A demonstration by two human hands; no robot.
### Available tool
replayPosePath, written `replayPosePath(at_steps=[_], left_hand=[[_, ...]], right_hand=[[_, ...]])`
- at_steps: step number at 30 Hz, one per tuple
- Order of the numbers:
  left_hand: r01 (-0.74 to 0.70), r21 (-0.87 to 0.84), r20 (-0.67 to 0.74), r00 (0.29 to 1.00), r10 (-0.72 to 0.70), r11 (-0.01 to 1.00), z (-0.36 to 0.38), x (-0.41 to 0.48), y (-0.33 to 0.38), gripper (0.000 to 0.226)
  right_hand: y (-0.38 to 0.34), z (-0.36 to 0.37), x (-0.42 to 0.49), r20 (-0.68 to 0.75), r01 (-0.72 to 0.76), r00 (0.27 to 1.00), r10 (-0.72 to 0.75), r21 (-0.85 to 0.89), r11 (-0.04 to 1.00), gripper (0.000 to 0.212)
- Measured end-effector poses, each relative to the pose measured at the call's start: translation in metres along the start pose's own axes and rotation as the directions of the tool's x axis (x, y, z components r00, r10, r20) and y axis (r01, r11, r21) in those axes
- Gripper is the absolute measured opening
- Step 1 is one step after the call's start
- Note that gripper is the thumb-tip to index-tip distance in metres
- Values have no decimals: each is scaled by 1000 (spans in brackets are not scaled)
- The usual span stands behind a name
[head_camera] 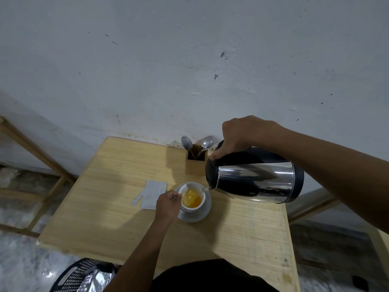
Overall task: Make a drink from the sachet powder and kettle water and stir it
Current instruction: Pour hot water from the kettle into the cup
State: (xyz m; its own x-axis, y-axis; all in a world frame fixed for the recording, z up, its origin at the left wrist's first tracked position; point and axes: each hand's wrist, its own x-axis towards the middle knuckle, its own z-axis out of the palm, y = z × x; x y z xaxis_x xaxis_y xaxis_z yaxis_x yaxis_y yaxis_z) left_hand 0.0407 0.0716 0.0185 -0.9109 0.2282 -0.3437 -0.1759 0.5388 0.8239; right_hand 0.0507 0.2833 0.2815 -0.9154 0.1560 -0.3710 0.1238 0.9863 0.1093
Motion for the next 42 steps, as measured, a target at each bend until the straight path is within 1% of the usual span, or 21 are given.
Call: replayPosePath(at_steps=[10,19,24,38,42], left_hand=[[11,-12,2,1000,-11,1000,0,-1,2,18],[7,13,1,1000,-7,1000,0,-1,3,19],[-19,43,5,1000,19,999,-1,-1,1,22],[-30,26,0,1000,30,999,-1,-1,1,18],[-28,24,16,999,27,999,-3,-1,1,17]], right_hand=[[0,0,0,5,4,1000,-4,-8,1000,67],[-1,-4,0,-6,13,1000,-13,-10,1000,64],[-2,-4,0,-9,11,1000,-11,-9,1000,64],[3,5,1,-30,-25,999,26,55,998,69],[14,10,-1,-40,-52,998,57,123,991,72]])
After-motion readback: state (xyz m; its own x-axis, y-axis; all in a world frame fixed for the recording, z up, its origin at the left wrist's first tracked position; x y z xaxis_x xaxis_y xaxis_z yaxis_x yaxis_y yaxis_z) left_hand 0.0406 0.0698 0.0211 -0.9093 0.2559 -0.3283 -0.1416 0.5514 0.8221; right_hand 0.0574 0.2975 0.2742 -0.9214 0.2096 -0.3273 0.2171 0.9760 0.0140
